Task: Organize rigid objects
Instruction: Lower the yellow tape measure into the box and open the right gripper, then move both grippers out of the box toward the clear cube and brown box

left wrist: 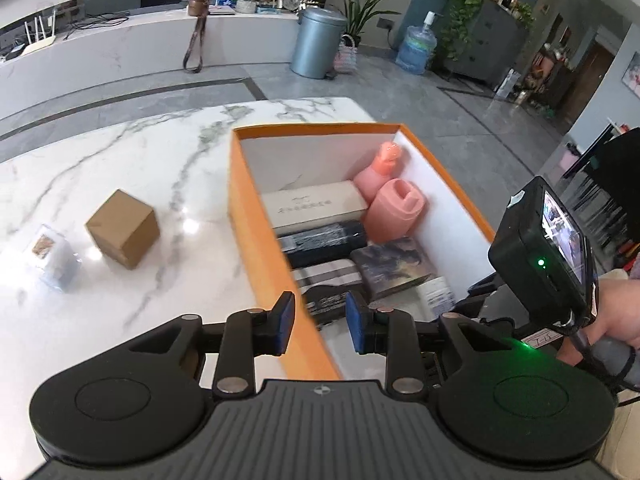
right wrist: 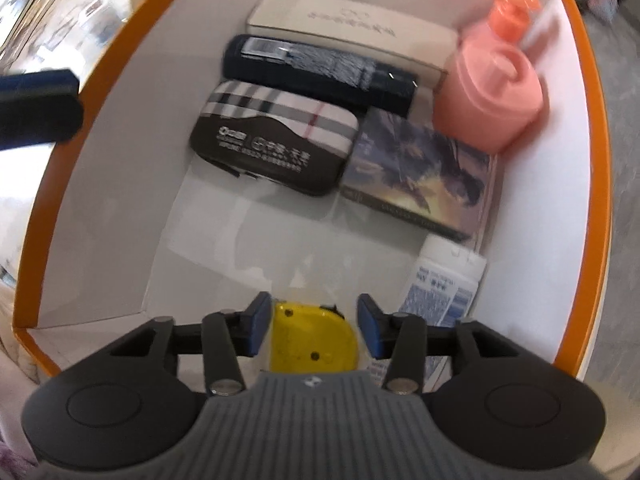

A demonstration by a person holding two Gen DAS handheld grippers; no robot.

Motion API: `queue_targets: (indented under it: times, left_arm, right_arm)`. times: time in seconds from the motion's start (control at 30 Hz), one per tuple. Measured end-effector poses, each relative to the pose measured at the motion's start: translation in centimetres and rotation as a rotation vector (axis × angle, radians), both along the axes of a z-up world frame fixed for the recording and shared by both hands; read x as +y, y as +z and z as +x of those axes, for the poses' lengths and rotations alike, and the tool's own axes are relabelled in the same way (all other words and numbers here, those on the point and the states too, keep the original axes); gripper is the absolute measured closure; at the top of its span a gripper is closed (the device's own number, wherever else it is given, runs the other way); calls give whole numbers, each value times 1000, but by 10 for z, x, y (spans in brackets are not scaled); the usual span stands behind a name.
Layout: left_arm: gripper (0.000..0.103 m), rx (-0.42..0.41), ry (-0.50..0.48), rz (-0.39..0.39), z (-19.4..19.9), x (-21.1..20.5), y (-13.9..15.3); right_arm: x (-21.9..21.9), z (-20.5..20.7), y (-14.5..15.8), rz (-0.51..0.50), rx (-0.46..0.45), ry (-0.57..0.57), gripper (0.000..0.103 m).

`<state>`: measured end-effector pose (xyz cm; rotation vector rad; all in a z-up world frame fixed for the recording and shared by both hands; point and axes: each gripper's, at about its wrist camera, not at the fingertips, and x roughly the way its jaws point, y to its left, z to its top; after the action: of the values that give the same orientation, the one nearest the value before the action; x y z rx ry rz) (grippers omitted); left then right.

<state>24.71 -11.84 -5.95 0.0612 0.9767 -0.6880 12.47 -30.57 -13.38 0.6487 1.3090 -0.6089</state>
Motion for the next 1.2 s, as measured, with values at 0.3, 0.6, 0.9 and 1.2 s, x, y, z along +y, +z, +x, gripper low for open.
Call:
queue_targets:
  times: [0.3, 0.6, 0.9, 1.2]
  left_arm:
    - [87, 11, 43, 91, -6, 43, 3]
    - [103, 2, 158, 134, -7, 122, 10]
    - [28, -125, 183, 113, 21, 165, 6]
    - [12, -315, 115, 225, 89, 168, -38]
  right_arm:
    - [2, -4, -3, 32, 33, -74, 59]
    - [26, 19, 90, -222, -137, 22, 60]
    - [30, 113, 134, -383, -324, 224, 45]
    - [9, 199, 93, -411, -307, 345, 13]
